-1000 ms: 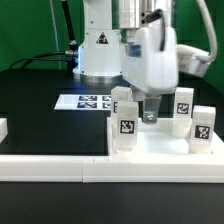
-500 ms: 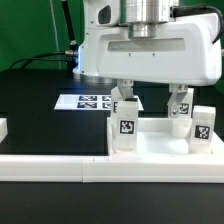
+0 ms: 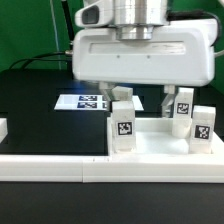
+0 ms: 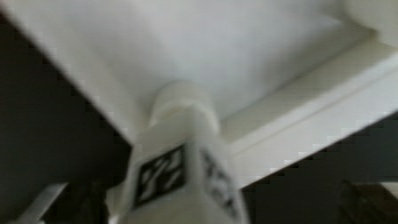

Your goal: Assemble square table

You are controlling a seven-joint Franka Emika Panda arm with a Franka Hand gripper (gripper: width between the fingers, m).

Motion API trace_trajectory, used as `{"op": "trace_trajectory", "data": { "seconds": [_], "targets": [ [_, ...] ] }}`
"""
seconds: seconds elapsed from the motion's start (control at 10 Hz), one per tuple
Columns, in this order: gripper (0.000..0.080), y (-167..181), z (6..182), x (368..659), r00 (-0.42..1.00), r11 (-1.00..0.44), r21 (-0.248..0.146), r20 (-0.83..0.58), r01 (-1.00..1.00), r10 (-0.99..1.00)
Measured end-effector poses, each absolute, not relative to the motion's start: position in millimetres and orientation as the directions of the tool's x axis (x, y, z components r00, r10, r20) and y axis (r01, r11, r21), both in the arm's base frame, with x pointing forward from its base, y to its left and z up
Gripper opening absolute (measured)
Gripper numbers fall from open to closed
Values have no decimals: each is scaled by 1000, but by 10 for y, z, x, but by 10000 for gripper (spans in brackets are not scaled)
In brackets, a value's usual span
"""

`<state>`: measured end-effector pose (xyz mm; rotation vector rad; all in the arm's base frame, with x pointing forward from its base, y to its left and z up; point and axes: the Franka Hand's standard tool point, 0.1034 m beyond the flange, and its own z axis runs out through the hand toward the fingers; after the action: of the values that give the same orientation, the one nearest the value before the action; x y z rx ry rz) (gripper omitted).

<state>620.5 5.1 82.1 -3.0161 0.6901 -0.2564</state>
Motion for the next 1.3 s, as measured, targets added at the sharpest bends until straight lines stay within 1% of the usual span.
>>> {"op": "trace_trajectory", "data": {
  "seconds": [0.3,0.5,0.7,0.8,0.9,1.0,1.3],
  "targets": [
    [649,-1,820,6206,954,-968,-40,164,-247,-250],
    [649,-32,815,6204,982,-996,1,165,-94,-93],
    [649,-33,812,6203,976,-989,-7,165,-145,-144],
    [520,-32,810,6202,972,-986,-12,164,-167,-167],
    [380,-29,807,6201,945,-958,-32,161,-284,-285],
    [289,-28,803,6199,923,-936,-43,158,-349,-352],
    [289,-24,790,6197,785,-797,-85,138,-598,-604]
  ]
}}
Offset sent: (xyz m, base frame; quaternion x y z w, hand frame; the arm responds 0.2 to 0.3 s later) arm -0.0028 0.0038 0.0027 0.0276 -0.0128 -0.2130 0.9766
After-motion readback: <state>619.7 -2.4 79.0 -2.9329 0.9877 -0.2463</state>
